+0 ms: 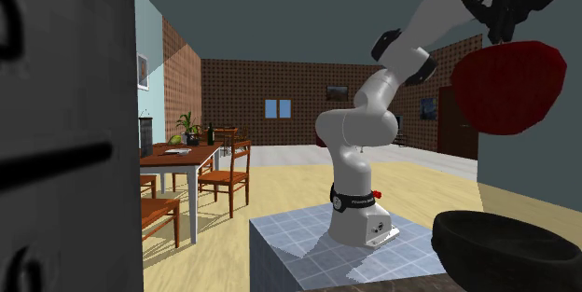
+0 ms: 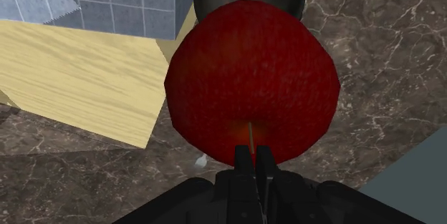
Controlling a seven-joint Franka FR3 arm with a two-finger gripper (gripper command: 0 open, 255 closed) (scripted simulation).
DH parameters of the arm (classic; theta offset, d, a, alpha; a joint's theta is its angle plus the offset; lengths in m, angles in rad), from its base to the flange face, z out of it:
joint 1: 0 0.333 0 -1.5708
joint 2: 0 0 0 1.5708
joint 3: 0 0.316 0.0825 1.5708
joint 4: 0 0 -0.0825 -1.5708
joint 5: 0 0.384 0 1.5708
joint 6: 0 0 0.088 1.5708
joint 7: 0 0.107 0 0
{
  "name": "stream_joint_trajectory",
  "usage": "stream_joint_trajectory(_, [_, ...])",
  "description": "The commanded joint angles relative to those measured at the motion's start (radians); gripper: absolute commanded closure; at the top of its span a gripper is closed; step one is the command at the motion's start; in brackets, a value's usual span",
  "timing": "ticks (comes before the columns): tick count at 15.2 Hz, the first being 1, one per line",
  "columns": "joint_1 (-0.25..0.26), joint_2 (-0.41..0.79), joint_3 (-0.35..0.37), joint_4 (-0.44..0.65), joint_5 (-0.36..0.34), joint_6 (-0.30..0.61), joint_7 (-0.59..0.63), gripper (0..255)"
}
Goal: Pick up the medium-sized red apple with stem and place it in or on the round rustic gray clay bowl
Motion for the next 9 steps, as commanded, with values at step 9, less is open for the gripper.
stream_joint_trajectory(9, [0.037,-0.048,0.044,-0.117,0.046,0.072,0.027,255])
